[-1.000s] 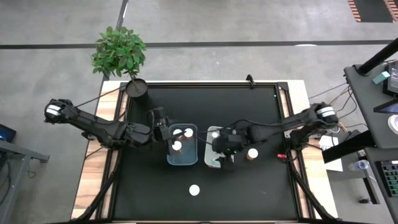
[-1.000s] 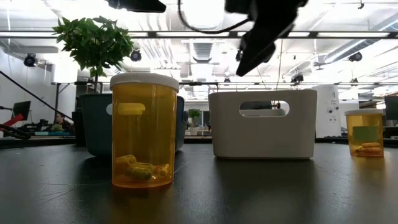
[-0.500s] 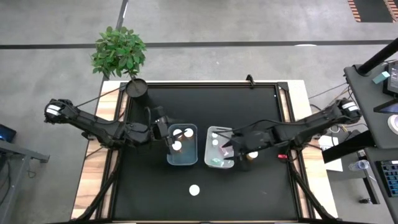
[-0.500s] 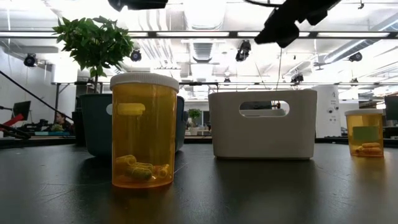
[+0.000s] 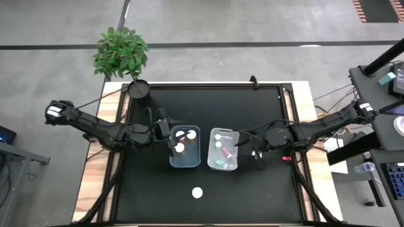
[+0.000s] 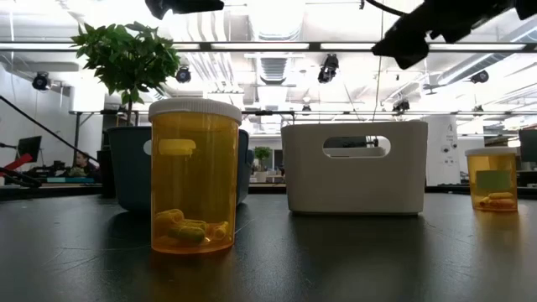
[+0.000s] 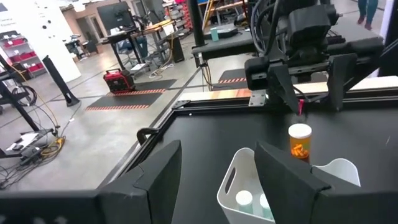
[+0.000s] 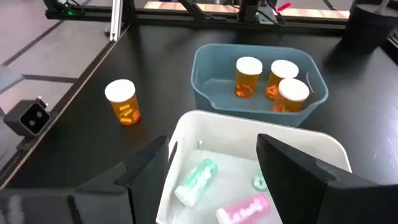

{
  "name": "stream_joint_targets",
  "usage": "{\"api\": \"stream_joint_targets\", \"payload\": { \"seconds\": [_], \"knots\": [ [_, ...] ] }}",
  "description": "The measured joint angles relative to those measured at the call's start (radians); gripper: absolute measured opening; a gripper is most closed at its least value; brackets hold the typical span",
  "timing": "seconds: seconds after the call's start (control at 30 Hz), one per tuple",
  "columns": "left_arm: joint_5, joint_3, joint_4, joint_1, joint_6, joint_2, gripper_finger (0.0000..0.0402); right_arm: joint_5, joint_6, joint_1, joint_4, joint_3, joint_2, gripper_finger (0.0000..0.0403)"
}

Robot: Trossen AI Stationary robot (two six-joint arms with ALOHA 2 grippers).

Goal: Pick and place medicine bottles into bin by pill shape (circle, oval)
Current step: Put the orange capsule bottle into the blue bin

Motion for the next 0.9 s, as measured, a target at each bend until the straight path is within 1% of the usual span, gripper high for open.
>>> {"api": "stream_joint_targets", "payload": {
  "seconds": [0.07, 0.37, 0.53, 0.67, 0.77, 0.9],
  "knots": [
    [0.0, 0.0, 0.007, 0.0, -0.001, 0.0, 0.0187, 0.0, -0.007, 0.0, 0.001, -0.022, -0.022, 0.0235],
    [0.0, 0.0, 0.036, 0.0, -0.002, 0.0, 0.0187, -0.001, -0.061, 0.0, 0.099, -0.116, -0.104, 0.0235],
    [0.0, 0.002, 0.058, 0.0, -0.023, 0.0, 0.0187, -0.002, -0.085, 0.0, 0.103, -0.131, -0.149, 0.0235],
    [0.0, 0.002, 0.062, -0.001, -0.066, 0.001, 0.0187, -0.01, -0.144, 0.0, 0.117, -0.136, -0.179, 0.0232],
    [0.002, 0.003, 0.084, -0.001, -0.099, 0.018, 0.0187, -0.011, -0.2, 0.0, 0.166, -0.151, -0.198, 0.0233],
    [0.04, 0.014, 0.12, -0.005, -0.109, 0.054, 0.0187, -0.011, -0.266, 0.0, 0.22, -0.175, -0.227, 0.0231]
  ]
}}
